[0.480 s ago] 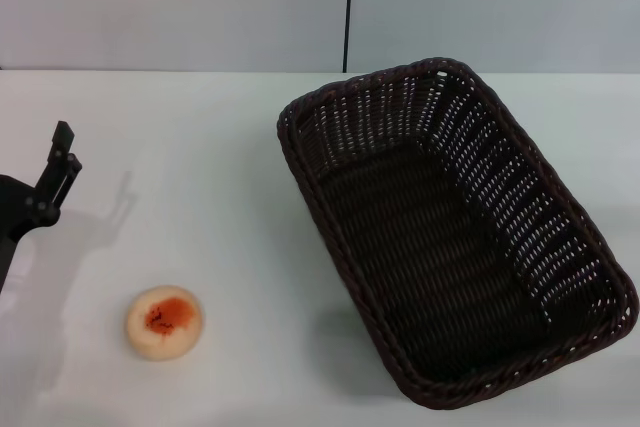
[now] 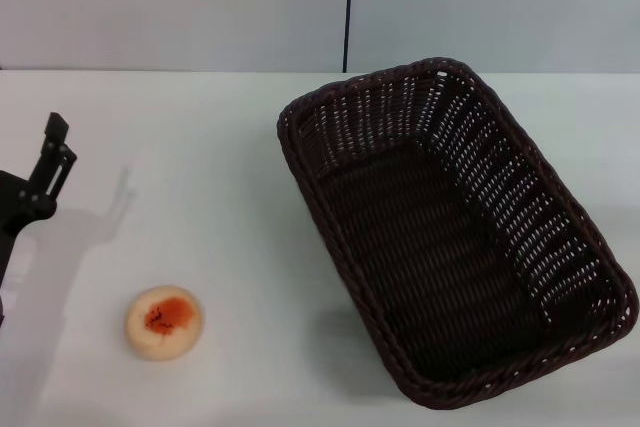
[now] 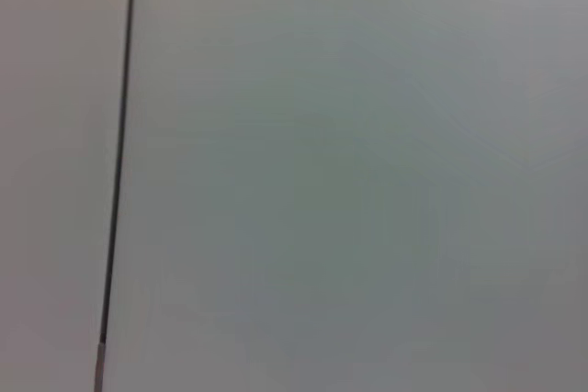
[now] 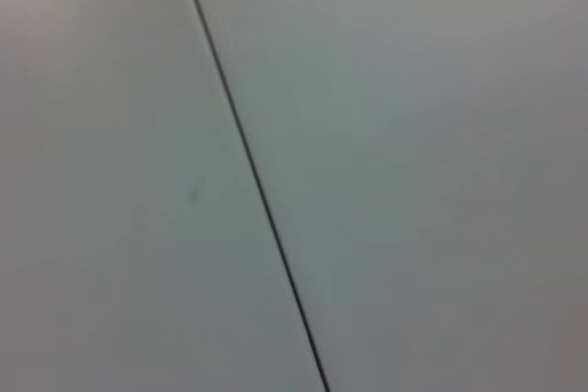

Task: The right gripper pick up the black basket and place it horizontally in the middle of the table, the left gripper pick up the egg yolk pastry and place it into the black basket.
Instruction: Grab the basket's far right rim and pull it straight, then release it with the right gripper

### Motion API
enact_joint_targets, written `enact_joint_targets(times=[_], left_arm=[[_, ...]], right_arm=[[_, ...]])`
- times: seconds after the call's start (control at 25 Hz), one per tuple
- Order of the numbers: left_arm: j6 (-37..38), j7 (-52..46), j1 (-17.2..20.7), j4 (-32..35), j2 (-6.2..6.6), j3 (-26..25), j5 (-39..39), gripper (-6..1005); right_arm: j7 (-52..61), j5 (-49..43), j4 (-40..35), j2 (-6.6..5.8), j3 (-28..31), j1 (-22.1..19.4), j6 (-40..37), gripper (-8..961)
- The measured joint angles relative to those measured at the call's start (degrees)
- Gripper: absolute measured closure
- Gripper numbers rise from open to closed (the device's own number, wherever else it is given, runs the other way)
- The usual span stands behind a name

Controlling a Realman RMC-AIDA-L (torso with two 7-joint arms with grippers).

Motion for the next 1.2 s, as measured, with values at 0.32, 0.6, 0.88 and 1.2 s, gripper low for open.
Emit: enact_joint_targets(times=[0.32, 0.6, 0.88, 1.2], left_arm=[[0.1, -2.5, -0.4, 0.1, 0.08, -0.8, 0.0, 173], [-0.7, -2.6, -0.5, 0.0, -0.08, -0.8, 0.0, 173], [-1.3, -3.6, -0.7, -0.1, -0.01, -1.2, 0.0, 173], [-1.6, -6.4, -1.2, 0.8, 0.24, -1.4, 0.0, 173]], right_arm=[[9.4, -2.0, -6.9, -0.04, -2.5, -2.6, 4.2, 241], [16.6, -4.4, -10.8, -0.13, -2.6, -3.5, 8.8, 252], [25.0, -10.0, -17.4, -0.09, -2.6, -4.9, 9.5, 262], [70.0, -39.8, -55.2, -2.04, -2.8, -2.9, 9.1, 275]])
